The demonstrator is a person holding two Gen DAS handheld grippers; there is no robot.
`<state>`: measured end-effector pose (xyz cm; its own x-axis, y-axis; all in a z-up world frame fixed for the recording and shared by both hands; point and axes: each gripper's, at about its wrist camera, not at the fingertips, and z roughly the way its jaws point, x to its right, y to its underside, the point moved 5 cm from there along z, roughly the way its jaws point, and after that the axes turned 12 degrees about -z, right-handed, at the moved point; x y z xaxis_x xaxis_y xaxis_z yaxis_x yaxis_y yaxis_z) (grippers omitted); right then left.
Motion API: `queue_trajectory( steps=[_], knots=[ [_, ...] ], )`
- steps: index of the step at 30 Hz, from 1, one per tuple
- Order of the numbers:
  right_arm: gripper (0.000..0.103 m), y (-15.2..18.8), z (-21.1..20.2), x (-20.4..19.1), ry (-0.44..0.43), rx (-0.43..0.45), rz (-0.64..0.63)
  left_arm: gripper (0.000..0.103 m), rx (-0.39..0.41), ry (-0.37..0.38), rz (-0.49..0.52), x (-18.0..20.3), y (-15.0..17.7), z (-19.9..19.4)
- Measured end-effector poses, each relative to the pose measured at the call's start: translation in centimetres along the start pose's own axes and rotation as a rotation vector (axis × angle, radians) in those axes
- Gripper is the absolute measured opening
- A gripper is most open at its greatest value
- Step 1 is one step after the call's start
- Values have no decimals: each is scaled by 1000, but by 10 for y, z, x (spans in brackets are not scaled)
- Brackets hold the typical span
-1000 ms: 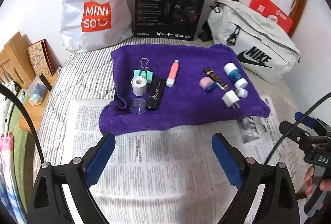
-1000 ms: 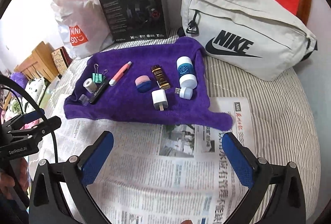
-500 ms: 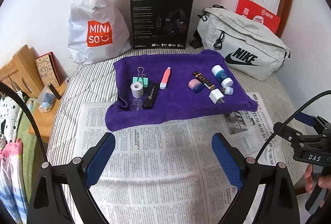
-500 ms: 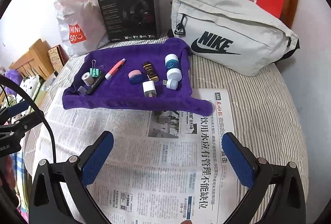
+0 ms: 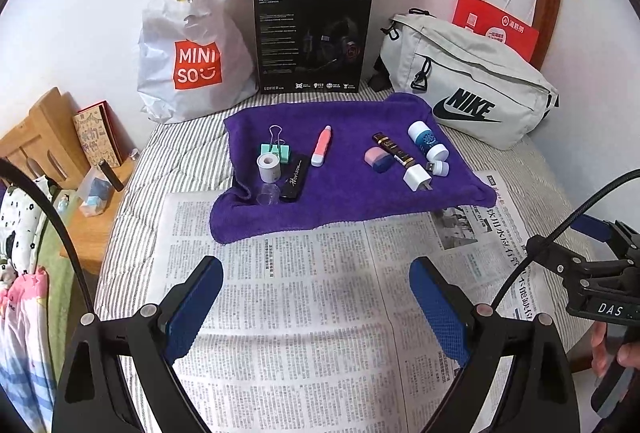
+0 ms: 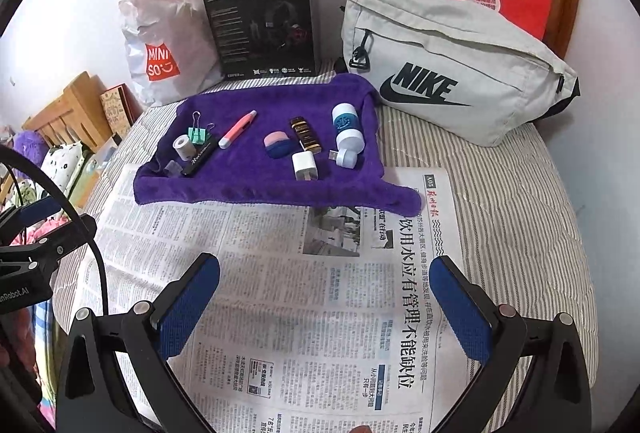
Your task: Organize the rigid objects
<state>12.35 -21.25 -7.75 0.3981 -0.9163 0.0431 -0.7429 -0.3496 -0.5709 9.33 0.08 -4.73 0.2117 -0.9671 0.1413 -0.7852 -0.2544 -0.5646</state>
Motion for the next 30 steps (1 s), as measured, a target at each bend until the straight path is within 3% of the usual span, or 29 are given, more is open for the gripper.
queue_trajectory(
  steps=[30],
  knots=[
    [103,1,-8,-3,-2,13,1,95,-13,-7,-3,-6,3,-1]
  ],
)
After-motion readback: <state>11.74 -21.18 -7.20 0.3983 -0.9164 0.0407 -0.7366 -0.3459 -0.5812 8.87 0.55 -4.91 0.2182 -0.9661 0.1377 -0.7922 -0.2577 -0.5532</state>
